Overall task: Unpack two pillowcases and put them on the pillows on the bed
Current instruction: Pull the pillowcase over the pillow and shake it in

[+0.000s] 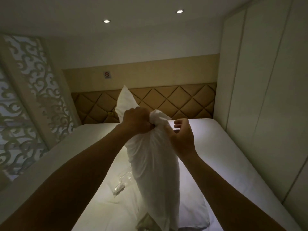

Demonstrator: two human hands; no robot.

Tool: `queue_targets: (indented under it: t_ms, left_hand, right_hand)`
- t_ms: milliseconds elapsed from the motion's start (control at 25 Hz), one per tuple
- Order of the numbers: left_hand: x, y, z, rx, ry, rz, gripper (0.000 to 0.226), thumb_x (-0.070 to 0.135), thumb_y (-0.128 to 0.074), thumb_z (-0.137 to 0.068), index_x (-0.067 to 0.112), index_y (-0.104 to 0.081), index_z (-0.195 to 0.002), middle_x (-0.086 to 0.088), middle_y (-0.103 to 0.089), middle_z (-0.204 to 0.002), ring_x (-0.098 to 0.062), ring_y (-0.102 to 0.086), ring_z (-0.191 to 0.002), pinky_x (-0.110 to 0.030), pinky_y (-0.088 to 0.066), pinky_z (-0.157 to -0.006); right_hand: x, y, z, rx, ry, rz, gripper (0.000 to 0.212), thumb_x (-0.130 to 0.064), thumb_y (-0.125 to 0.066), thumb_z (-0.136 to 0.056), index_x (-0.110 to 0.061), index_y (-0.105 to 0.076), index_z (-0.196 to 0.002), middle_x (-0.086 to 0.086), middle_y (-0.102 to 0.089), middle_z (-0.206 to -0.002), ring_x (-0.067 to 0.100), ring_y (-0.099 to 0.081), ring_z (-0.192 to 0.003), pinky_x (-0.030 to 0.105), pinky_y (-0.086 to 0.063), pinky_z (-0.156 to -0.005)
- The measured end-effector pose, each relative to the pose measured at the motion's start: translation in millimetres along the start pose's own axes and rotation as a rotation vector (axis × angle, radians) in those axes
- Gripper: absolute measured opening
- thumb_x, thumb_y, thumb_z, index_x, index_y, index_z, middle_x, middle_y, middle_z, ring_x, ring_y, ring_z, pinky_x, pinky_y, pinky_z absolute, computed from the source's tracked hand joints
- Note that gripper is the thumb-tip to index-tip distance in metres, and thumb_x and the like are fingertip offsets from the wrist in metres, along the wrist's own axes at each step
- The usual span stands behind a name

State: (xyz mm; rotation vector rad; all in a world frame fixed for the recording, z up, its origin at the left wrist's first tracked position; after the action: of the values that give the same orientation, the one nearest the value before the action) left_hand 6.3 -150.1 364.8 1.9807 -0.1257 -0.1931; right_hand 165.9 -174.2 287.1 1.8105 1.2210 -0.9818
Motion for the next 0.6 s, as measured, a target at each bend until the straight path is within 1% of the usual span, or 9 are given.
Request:
queue_targets:
  t_ms: [120,200,280,360,440,520,600]
  left_hand:
    - [10,42,-6,0.044,-0.010,0.062,0.023,0.039,-0.071,-0.073,0.020,-0.057,-0.075,0.003,-0.058,-0.072,-0.019,-0.059,-0.073,-0.030,-0.041,-0.066]
    - [18,56,-2,0.043,-0.019,0.143,0.027,0.035,-0.072,-0.069,0.024,-0.048,-0.061,0.005,-0.052,-0.063,-0.016,-0.055,-0.064,-0.028,-0.037,-0.060]
    - [22,48,5,0.004,-0.036,0.221,0.030,0.036,-0.071,-0.067,0.026,-0.045,-0.058,0.006,-0.052,-0.060,-0.015,-0.053,-0.059,-0.026,-0.038,-0.056]
    - [24,19,17,-0.067,-0.060,0.289,0.023,0.040,-0.068,-0.062,0.025,-0.050,-0.062,0.005,-0.057,-0.065,-0.016,-0.057,-0.062,-0.027,-0.042,-0.054]
    - [22,-27,36,-0.175,-0.062,0.349,0.027,0.039,-0.070,-0.061,0.022,-0.055,-0.075,0.003,-0.059,-0.076,-0.019,-0.059,-0.071,-0.028,-0.042,-0.058]
    - [17,-80,60,-0.318,-0.027,0.379,0.032,0.036,-0.077,-0.070,0.016,-0.055,-0.084,-0.001,-0.055,-0.085,-0.019,-0.055,-0.079,-0.026,-0.038,-0.061]
    - [10,-116,83,-0.456,0.093,0.497,0.040,0.040,-0.077,-0.077,0.017,-0.052,-0.098,-0.001,-0.053,-0.093,-0.019,-0.056,-0.087,-0.024,-0.040,-0.066]
  right_hand:
    - [-16,1,-2,-0.038,0.103,0.042,0.021,-0.030,-0.065,-0.093,-0.012,-0.055,-0.093,-0.003,-0.058,-0.078,0.010,-0.056,-0.069,0.012,-0.046,-0.060]
    - [-21,8,-7,-0.014,0.117,0.028,0.015,-0.023,-0.060,-0.096,-0.009,-0.057,-0.091,-0.005,-0.057,-0.075,0.009,-0.055,-0.067,0.010,-0.045,-0.058]
    - [-12,11,-12,-0.012,0.077,-0.029,0.015,-0.020,-0.054,-0.099,-0.007,-0.061,-0.093,-0.003,-0.061,-0.079,0.009,-0.058,-0.072,0.012,-0.048,-0.063]
    - [13,0,-6,-0.059,-0.011,-0.046,0.019,-0.018,-0.051,-0.100,-0.007,-0.064,-0.092,0.002,-0.064,-0.083,0.012,-0.060,-0.078,0.021,-0.053,-0.070]
    - [55,-19,14,-0.121,-0.121,-0.007,0.024,-0.016,-0.049,-0.101,-0.006,-0.064,-0.085,0.006,-0.065,-0.080,0.018,-0.061,-0.077,0.028,-0.054,-0.068]
    - [91,-37,42,-0.182,-0.207,0.042,0.028,-0.016,-0.047,-0.101,-0.005,-0.063,-0.080,0.006,-0.063,-0.075,0.020,-0.060,-0.073,0.027,-0.050,-0.065]
    - [109,-43,58,-0.204,-0.250,0.061,0.029,-0.016,-0.046,-0.102,-0.004,-0.063,-0.081,0.006,-0.064,-0.076,0.020,-0.060,-0.073,0.026,-0.052,-0.067]
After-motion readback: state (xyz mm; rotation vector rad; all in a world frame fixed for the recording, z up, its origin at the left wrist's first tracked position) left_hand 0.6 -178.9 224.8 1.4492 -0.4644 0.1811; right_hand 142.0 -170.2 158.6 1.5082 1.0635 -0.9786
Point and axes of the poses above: each hand's wrist, its own z-axis away from the middle knuckle, its own y-axis out of the back of the hand, x = y × z, the point moved 9 cm from there along -z, towards the middle knuckle
